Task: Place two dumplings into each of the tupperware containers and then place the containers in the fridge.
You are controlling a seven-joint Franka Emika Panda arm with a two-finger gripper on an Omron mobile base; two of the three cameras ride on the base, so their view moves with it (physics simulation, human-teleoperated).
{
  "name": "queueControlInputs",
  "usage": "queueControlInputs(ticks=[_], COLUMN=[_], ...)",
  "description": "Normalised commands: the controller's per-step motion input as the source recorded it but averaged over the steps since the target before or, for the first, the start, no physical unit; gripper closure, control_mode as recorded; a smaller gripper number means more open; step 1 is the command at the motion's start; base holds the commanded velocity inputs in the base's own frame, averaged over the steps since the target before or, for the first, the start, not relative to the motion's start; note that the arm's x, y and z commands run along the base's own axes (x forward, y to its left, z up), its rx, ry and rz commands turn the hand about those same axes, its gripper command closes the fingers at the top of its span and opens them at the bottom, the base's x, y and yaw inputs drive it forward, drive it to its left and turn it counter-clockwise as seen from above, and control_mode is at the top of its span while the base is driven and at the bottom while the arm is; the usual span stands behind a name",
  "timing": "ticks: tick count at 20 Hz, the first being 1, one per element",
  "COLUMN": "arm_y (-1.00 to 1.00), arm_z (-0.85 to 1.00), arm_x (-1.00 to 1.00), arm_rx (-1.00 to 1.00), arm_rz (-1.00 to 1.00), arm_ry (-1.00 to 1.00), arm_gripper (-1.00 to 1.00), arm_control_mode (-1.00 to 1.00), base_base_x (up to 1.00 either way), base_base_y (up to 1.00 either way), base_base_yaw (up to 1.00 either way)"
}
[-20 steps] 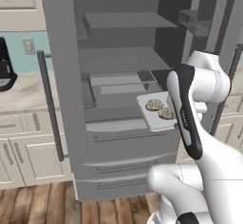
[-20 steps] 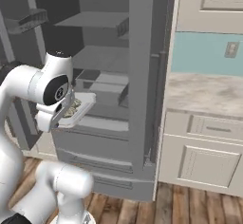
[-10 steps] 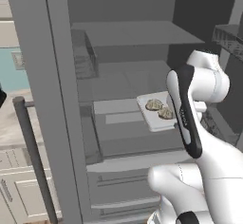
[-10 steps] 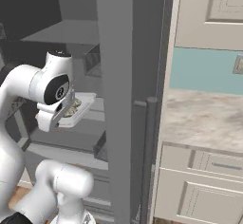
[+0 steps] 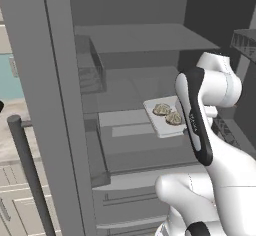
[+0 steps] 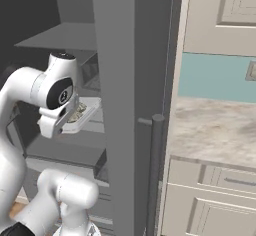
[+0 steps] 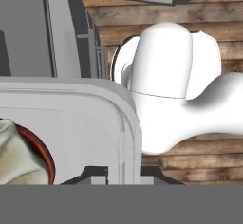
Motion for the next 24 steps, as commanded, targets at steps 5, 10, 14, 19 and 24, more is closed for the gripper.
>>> queueControlInputs(ticks=[5,10,14,19,24], arm_y=[0.00,0.00,0.00,0.00,0.00], arm_z=[0.00,0.00,0.00,0.00,0.00], arm_x=[0.00,0.00,0.00,0.00,0.00], arm_rx=[0.00,0.00,0.00,0.00,0.00], arm_rz=[0.00,0.00,0.00,0.00,0.00], arm_ry=[0.00,0.00,0.00,0.00,0.00], arm_gripper=[1.00,1.00,1.00,1.00,1.00], arm_control_mode=[1.00,1.00,1.00,1.00,1.00], base_base_x=[0.72,0.02,0.03,0.00,0.78], base_base_y=[0.00,0.11,0.27,0.47,0.07], base_base_yaw=[0.00,-0.01,0.00,0.00,0.00])
